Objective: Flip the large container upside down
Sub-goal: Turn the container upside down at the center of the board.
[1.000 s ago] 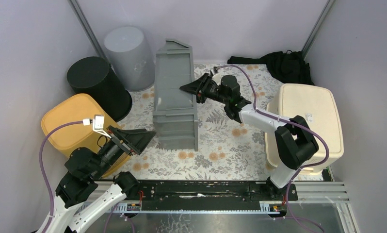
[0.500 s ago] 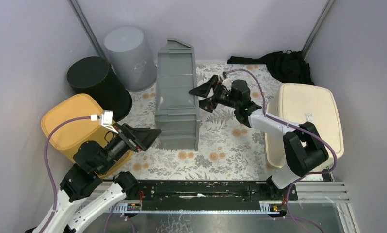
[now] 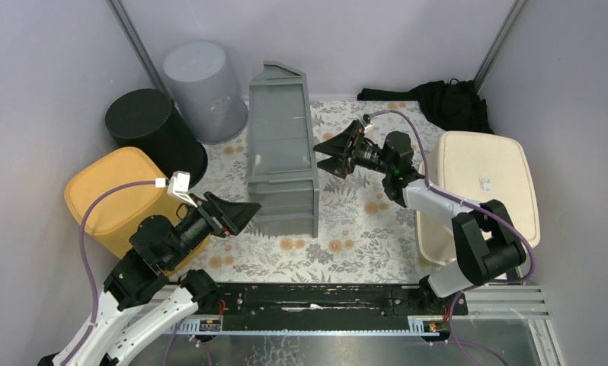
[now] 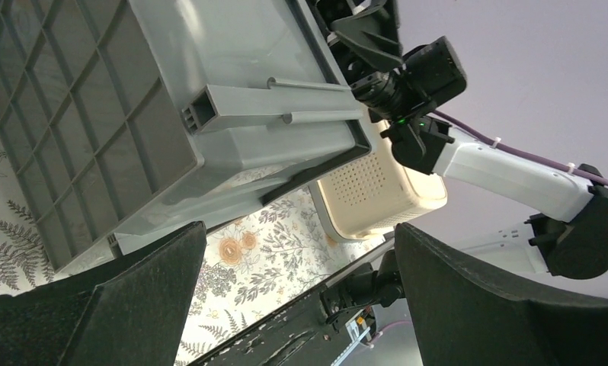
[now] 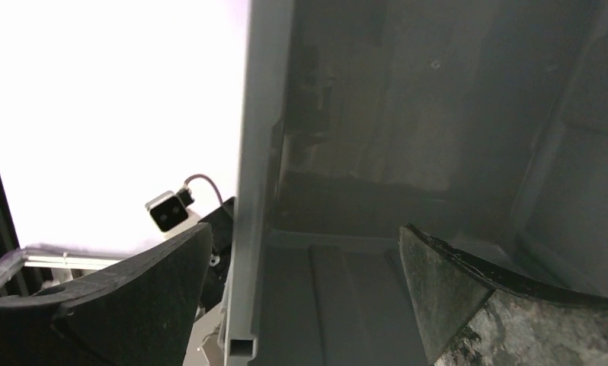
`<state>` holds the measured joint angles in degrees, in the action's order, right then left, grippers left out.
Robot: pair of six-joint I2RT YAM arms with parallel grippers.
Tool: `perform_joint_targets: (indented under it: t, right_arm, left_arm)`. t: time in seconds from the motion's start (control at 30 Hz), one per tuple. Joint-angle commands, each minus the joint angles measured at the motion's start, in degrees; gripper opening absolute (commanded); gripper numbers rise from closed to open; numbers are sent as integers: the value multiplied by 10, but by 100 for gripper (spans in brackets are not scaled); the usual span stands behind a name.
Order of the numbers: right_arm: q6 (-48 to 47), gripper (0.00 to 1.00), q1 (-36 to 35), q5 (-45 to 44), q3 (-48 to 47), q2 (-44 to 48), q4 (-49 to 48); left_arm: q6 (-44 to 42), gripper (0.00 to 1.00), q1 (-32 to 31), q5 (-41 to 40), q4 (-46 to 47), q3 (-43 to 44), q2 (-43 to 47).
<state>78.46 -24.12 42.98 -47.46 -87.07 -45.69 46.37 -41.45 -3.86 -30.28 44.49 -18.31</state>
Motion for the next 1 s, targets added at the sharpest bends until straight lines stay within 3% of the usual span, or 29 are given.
perform_joint_targets:
  t: [0.0, 0.13, 0.37, 0.47, 0.63, 0.97]
  right_arm:
    - [-4, 100, 2, 42, -10, 38, -52]
    - [-46, 99, 2, 46, -26, 59, 24]
    - [-212, 100, 2, -38, -78, 129, 325]
    - [-242, 99, 3, -71, -95, 148, 400]
    - [-227, 99, 3, -58, -100, 148, 433]
    - [-206, 99, 4, 1, -84, 164, 367]
  left_arm:
    - [2, 100, 3, 8, 37, -8, -16]
    - [7, 100, 3, 15, 48, -12, -24]
    - [13, 100, 3, 24, 56, -23, -31]
    - [13, 100, 3, 31, 64, -22, -40]
    - [17, 100, 3, 46, 89, -29, -60]
    - [20, 100, 3, 62, 117, -38, -82]
